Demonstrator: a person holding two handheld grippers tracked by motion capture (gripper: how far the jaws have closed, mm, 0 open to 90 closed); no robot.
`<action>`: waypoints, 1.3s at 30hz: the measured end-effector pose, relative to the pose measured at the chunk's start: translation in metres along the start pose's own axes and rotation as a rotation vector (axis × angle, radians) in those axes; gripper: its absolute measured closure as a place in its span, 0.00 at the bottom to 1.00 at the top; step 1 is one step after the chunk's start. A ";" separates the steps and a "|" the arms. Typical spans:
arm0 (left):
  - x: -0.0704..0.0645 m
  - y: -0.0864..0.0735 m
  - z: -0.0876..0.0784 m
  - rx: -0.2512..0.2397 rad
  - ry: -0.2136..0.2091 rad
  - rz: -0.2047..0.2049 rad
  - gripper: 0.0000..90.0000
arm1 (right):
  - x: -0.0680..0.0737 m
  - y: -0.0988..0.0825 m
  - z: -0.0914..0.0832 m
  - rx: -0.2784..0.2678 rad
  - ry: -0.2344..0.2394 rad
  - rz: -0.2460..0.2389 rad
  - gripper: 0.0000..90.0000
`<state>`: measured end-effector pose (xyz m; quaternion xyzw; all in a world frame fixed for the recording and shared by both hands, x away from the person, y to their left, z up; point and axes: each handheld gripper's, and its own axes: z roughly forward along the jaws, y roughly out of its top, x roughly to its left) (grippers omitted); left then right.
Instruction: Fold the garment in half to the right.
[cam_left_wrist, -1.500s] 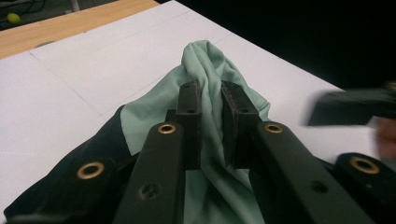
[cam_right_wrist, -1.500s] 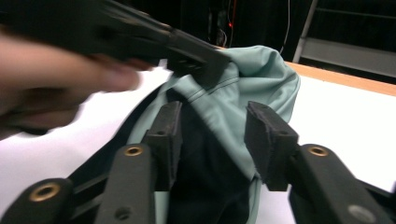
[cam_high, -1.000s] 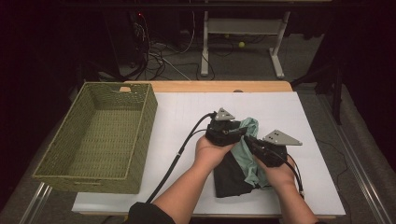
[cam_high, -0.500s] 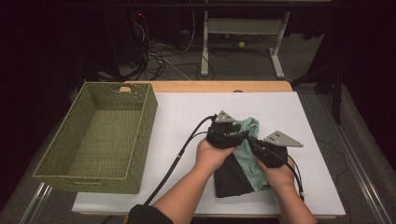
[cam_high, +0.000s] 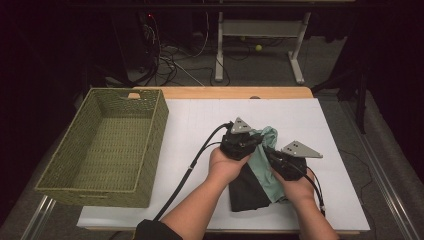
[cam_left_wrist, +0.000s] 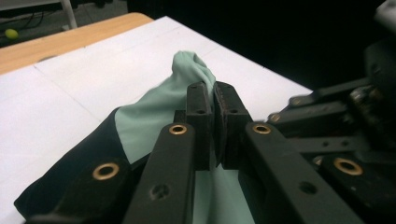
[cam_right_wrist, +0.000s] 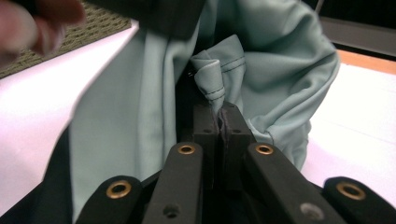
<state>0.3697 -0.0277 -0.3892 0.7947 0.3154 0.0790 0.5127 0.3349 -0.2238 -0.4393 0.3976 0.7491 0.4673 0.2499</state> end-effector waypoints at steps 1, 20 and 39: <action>0.000 0.001 -0.001 -0.002 0.004 0.000 0.91 | 0.001 0.000 0.001 0.004 0.003 0.002 0.97; -0.006 0.011 -0.010 -0.043 -0.025 0.014 0.91 | 0.013 -0.005 0.020 0.057 0.094 0.007 0.98; 0.000 -0.005 0.028 0.026 -0.055 -0.027 0.90 | 0.002 -0.010 -0.015 0.031 0.075 0.005 0.65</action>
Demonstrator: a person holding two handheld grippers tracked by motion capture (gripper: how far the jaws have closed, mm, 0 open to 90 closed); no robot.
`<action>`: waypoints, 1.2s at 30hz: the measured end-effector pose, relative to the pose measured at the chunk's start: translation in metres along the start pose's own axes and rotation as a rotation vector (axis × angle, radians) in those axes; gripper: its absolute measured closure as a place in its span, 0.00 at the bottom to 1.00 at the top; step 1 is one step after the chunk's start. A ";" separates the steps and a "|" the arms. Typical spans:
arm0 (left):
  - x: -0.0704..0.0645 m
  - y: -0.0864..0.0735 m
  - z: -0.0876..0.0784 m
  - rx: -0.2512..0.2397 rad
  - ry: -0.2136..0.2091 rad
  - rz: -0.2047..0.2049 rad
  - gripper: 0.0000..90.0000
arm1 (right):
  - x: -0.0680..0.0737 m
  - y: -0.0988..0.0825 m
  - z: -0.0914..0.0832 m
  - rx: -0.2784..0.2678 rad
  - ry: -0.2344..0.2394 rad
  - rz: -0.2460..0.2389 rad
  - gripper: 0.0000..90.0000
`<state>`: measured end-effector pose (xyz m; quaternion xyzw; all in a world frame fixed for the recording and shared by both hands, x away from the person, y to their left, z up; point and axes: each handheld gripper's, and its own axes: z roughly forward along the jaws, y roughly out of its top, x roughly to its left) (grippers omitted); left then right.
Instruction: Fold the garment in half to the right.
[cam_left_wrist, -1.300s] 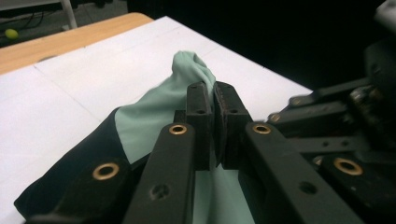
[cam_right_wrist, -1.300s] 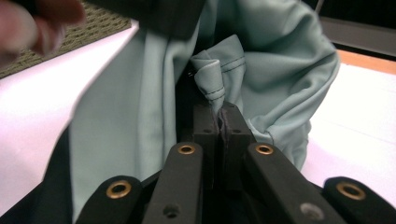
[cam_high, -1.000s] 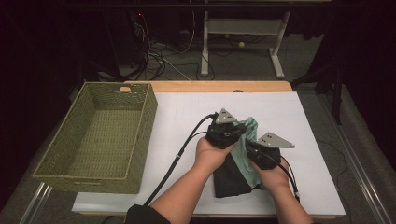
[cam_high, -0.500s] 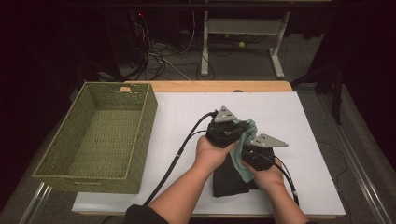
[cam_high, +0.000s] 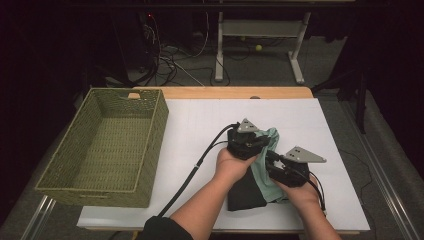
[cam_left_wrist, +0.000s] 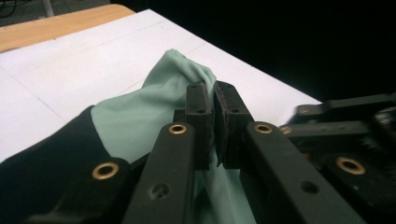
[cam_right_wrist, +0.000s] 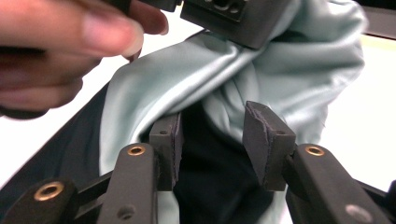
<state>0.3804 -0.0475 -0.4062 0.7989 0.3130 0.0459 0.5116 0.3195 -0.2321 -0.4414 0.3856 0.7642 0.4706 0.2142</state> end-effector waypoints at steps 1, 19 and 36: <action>0.001 -0.001 0.002 0.007 0.004 0.000 0.90 | -0.001 -0.003 -0.004 -0.001 -0.004 -0.003 0.64; 0.001 -0.001 0.005 -0.012 0.000 -0.012 0.49 | 0.007 -0.033 -0.056 -0.053 -0.058 -0.004 0.63; 0.020 -0.064 -0.063 -0.020 0.099 0.028 0.14 | 0.027 -0.045 -0.030 0.081 -0.020 -0.041 0.75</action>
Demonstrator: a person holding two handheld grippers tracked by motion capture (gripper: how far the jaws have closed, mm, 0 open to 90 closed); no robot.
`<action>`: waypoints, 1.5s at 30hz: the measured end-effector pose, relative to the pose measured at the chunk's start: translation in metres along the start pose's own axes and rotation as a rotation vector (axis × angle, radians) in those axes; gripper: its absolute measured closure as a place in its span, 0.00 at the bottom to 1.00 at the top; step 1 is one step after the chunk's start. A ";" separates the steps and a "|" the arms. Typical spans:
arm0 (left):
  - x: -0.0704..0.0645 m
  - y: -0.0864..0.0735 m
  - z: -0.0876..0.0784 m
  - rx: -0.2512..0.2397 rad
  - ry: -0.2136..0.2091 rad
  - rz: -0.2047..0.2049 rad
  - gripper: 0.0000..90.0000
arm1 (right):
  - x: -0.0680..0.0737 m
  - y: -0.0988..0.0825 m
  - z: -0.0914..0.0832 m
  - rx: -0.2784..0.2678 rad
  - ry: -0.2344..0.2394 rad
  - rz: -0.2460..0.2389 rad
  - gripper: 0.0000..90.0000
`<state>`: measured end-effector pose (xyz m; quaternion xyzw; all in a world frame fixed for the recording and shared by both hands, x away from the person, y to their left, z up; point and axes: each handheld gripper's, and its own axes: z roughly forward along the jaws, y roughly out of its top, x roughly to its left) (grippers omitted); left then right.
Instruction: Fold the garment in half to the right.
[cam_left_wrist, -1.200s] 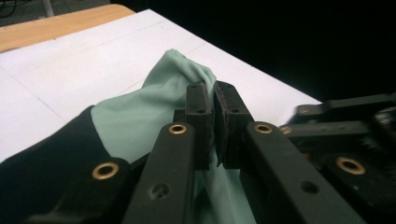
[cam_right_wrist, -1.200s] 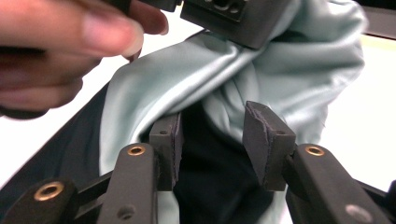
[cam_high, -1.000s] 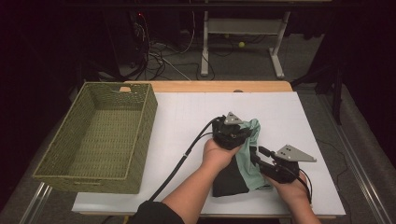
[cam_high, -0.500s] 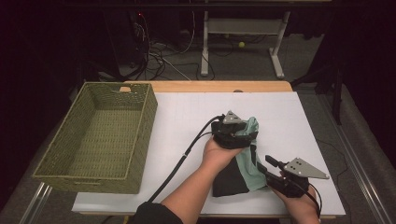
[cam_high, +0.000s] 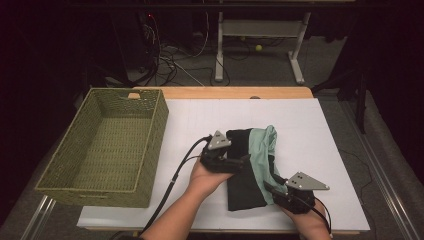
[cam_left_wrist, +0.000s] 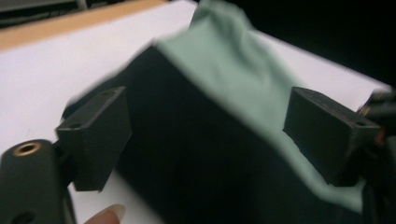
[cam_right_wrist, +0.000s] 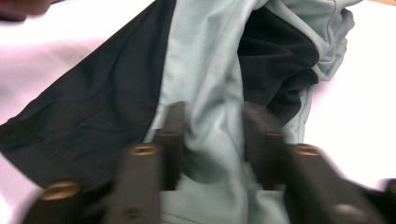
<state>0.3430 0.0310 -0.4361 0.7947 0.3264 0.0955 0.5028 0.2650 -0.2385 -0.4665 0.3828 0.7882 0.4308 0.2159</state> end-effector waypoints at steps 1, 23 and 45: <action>0.001 -0.007 -0.002 0.007 0.004 -0.006 0.13 | 0.001 0.000 -0.002 -0.004 -0.003 -0.007 0.89; -0.030 -0.056 -0.021 0.118 -0.043 -0.029 0.12 | -0.017 -0.018 -0.020 0.071 -0.182 0.000 0.91; -0.044 -0.058 -0.020 0.156 -0.066 0.003 0.12 | -0.054 0.093 0.042 -0.039 -0.186 0.051 0.91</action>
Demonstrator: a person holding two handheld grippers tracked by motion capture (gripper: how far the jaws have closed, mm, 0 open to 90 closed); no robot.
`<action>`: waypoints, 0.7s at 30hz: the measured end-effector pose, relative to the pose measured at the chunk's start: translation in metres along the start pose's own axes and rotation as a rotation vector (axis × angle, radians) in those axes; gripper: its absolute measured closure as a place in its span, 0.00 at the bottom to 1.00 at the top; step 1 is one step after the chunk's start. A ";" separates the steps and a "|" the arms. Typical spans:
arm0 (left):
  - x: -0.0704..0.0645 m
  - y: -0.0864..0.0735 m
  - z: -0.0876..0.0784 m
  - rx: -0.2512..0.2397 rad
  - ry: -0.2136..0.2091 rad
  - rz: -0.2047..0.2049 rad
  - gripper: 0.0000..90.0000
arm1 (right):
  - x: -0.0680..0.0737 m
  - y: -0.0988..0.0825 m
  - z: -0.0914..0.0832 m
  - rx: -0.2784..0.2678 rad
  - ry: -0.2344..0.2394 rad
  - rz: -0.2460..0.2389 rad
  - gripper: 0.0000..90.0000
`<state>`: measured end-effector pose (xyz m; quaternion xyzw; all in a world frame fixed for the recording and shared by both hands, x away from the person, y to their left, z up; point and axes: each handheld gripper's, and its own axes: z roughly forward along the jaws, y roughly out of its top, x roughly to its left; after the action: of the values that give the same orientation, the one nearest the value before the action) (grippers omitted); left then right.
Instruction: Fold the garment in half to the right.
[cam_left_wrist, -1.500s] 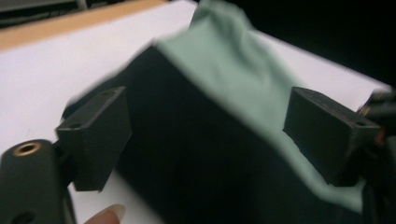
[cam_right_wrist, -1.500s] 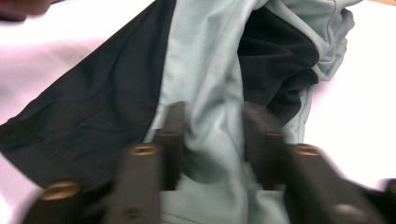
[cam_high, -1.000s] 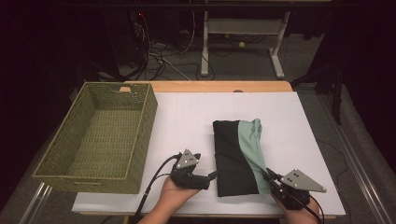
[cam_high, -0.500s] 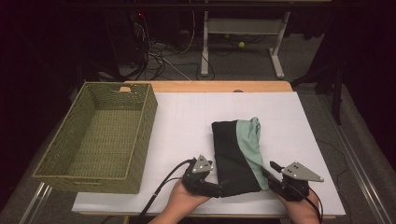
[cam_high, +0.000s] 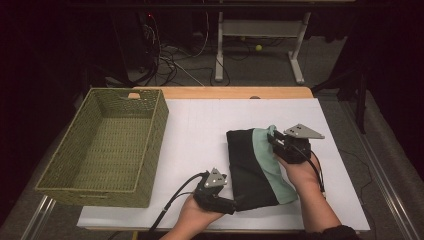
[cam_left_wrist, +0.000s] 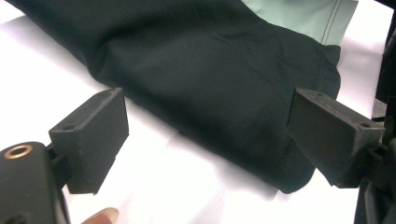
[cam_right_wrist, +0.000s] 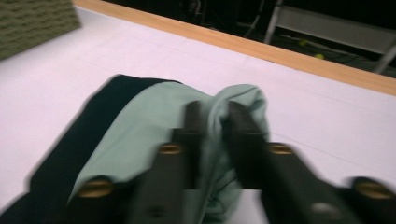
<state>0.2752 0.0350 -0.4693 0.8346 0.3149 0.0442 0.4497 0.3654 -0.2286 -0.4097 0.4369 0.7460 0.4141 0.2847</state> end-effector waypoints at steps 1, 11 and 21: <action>0.000 0.000 -0.001 -0.001 0.000 -0.001 0.12 | -0.002 0.000 -0.001 -0.010 -0.016 -0.004 0.95; -0.003 0.001 0.000 0.018 0.006 0.008 0.12 | -0.021 -0.025 0.021 0.097 -0.060 0.036 0.83; -0.001 0.000 0.005 0.063 0.012 -0.010 0.12 | -0.021 -0.029 -0.021 0.006 -0.059 0.023 0.60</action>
<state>0.2763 0.0302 -0.4718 0.8465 0.3229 0.0372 0.4216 0.3463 -0.2631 -0.4228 0.4583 0.7335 0.4019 0.3008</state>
